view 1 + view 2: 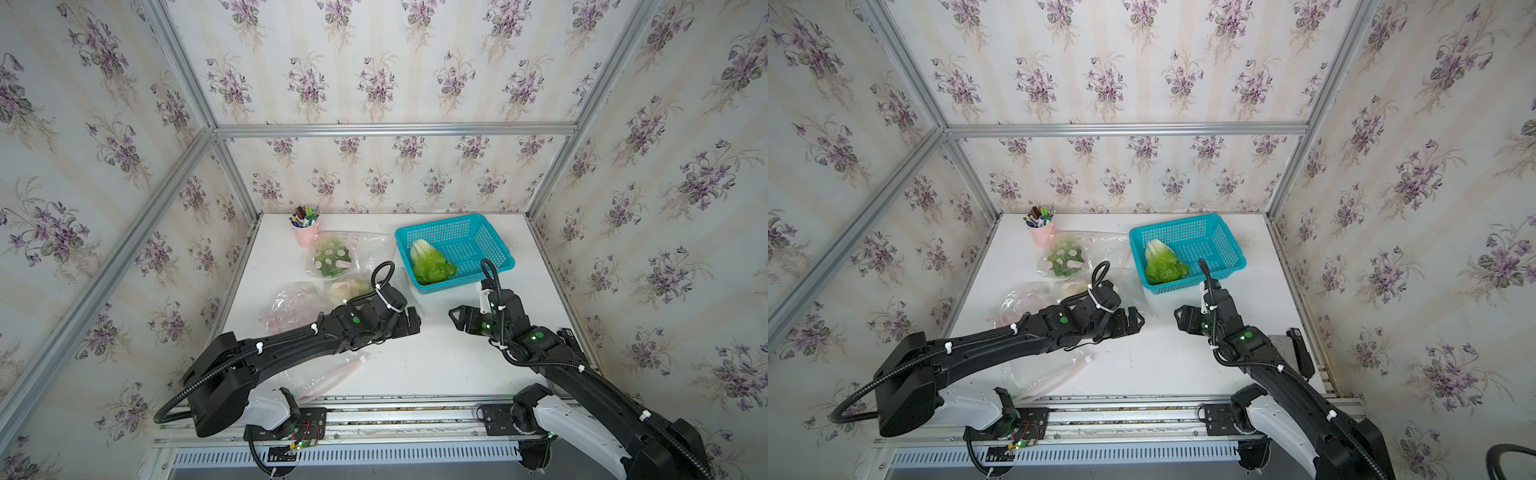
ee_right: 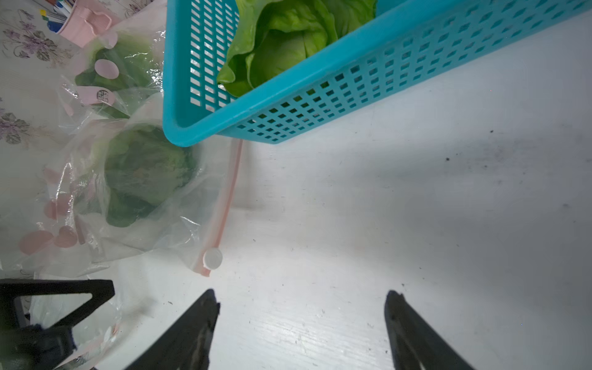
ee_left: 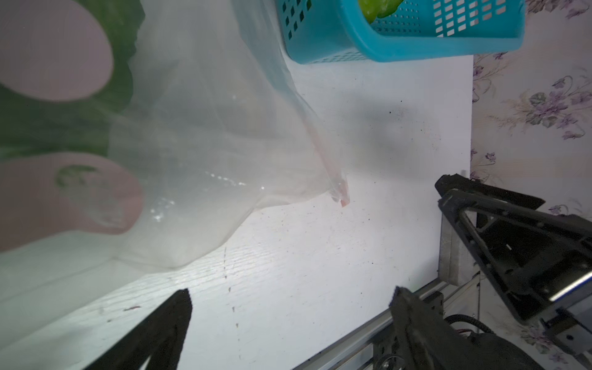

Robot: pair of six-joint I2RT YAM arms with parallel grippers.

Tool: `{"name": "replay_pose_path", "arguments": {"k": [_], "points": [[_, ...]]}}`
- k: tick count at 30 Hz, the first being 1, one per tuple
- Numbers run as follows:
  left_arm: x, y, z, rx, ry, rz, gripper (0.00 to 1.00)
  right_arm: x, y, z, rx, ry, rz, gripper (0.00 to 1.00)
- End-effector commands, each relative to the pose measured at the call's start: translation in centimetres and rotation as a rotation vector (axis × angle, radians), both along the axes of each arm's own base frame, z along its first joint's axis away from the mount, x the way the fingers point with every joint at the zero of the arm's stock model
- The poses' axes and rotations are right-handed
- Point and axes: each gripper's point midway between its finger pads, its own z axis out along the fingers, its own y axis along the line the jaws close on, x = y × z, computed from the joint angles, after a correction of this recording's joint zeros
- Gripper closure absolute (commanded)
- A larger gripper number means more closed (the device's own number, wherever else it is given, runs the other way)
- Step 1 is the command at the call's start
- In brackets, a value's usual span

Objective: Open the zip-top bag and take out the chinese cabbages
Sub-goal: Pick up the zipper food storage bag at the center of the board.

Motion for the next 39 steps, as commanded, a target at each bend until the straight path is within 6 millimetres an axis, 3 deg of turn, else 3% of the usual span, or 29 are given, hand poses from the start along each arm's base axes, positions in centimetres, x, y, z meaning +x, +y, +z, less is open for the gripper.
{"name": "replay_pose_path", "arguments": {"k": [1, 5, 9, 15, 18, 21, 25, 35, 39], "points": [[1.5, -2.2, 0.5, -0.199, 0.007, 0.209, 0.01, 0.1, 0.1, 0.2, 0.012, 0.014, -0.006, 0.21], [1.9, -2.6, -1.7, -0.310, 0.047, 0.349, 0.04, 0.4, 0.5, 1.1, 0.034, -0.015, 0.006, 0.22], [3.3, -2.8, -2.8, -0.347, 0.023, 0.430, 0.21, 0.3, 0.7, 1.6, 0.040, -0.033, 0.029, 0.23], [4.8, -4.0, -2.4, -0.389, -0.007, 0.462, 0.39, -0.1, 0.5, 1.9, 0.025, -0.052, 0.048, 0.23], [5.2, -4.3, -1.8, -0.407, -0.026, 0.470, 0.39, -0.3, 0.5, 2.0, 0.025, -0.067, 0.061, 0.22], [5.5, -4.1, -1.2, -0.413, -0.049, 0.480, 0.30, -0.4, 0.8, 2.1, 0.035, -0.080, 0.084, 0.21], [5.9, -3.4, -0.5, -0.399, -0.085, 0.502, 0.29, -0.3, 1.0, 1.9, 0.034, -0.079, 0.092, 0.21], [7.6, -1.4, -1.9, -0.332, -0.133, 0.550, 0.57, -0.5, 1.3, 2.4, 0.049, -0.096, 0.113, 0.22], [8.5, -0.6, -0.7, -0.319, -0.177, 0.540, 0.70, -0.5, 1.3, 2.5, 0.049, -0.109, 0.117, 0.22]]}}
